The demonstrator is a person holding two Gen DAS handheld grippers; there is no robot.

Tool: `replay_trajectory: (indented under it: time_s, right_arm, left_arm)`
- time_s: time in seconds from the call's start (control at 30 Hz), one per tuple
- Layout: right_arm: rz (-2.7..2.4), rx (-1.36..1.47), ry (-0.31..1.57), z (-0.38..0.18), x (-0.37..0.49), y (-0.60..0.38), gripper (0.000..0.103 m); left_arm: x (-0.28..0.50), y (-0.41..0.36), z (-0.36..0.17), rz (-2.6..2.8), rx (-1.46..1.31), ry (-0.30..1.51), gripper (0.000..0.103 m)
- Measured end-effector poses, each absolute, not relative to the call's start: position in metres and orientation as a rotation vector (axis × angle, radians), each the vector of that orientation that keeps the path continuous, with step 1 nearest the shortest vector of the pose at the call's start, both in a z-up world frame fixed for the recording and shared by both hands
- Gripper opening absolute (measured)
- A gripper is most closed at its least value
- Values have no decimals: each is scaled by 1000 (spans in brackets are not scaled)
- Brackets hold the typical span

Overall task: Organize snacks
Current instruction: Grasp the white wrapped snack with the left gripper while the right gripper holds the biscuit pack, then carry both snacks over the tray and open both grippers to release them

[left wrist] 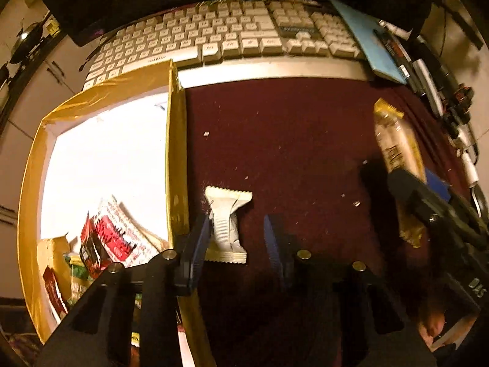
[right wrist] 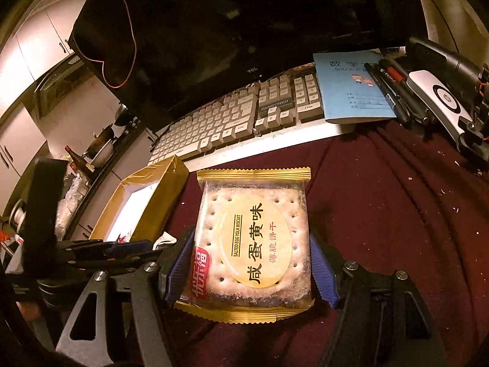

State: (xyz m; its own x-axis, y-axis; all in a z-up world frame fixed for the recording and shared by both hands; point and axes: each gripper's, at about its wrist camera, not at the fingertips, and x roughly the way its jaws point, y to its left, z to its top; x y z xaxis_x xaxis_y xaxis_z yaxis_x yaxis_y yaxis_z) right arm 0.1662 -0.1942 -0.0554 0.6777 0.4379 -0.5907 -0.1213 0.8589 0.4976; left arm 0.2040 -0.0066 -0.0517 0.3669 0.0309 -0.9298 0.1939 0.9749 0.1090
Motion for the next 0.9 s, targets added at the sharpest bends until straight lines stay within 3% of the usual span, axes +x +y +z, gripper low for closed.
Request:
replay_trajectory:
  time_s: [0.1, 0.17, 0.67, 0.9]
  right_arm:
    - [337, 457, 769, -57, 167, -196, 70]
    - [347, 460, 766, -57, 166, -197, 70]
    - [357, 435, 763, -56, 166, -192, 70]
    - [337, 390, 764, -54, 166, -185, 70]
  left_arm:
    - [204, -12, -56, -71, 246, 1186, 31]
    - [205, -14, -60, -42, 279, 1186, 15]
    - [129, 27, -11, -136, -34, 912, 13]
    - [121, 68, -6, -104, -133, 881, 13]
